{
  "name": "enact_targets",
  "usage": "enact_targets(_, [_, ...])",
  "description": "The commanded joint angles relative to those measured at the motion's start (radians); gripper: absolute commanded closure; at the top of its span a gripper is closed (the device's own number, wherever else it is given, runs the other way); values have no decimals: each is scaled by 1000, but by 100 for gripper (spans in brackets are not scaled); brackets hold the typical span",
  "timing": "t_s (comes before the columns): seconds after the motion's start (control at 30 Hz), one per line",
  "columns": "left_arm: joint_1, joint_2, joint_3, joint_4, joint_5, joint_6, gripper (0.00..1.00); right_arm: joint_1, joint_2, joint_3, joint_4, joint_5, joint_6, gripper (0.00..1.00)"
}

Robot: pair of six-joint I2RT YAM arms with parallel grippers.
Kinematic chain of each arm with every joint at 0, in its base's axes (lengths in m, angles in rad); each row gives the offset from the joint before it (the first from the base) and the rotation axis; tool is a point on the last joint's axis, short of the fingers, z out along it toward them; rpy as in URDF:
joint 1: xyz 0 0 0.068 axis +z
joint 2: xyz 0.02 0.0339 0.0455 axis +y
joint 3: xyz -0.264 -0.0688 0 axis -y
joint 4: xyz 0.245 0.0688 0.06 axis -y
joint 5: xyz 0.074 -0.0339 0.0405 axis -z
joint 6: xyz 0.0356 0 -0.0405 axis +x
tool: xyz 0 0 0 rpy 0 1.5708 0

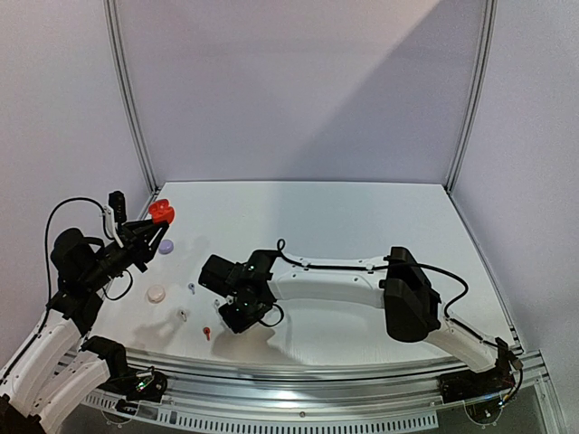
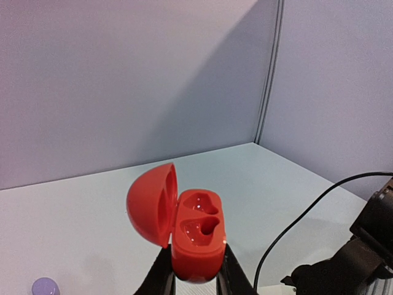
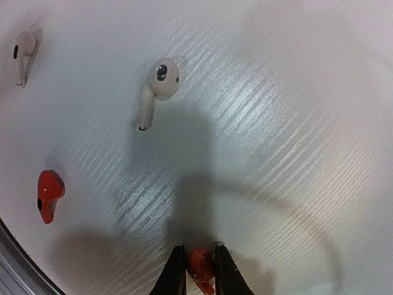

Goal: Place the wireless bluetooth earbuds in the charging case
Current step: Pick up the right earbud from the corner of the board, then insert the right earbud into the right side groove of the charging case.

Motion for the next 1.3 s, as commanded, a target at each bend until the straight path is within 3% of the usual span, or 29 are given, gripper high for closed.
enact_targets(0.0, [9, -8, -15, 13, 8, 10, 100, -8, -1, -28, 0, -31, 3, 96])
enact_targets(0.37, [10, 10, 13, 14, 47, -5, 100, -98, -263, -150, 259, -13, 18, 95])
enact_targets(0.67, [7, 148, 98, 116, 205, 28, 100, -112, -471, -146, 618, 9, -151, 96])
enact_targets(0.77, [-19, 187, 128, 175, 277, 62, 100, -112, -493, -143, 748, -20, -196, 99])
enact_targets(1.0, [-121, 170, 168, 216, 263, 130, 100, -99, -485, -142, 1028, -133, -219, 100])
enact_targets(1.27, [-146, 148, 174, 290, 219, 125, 100, -49, -486, -151, 1121, -208, -317, 100])
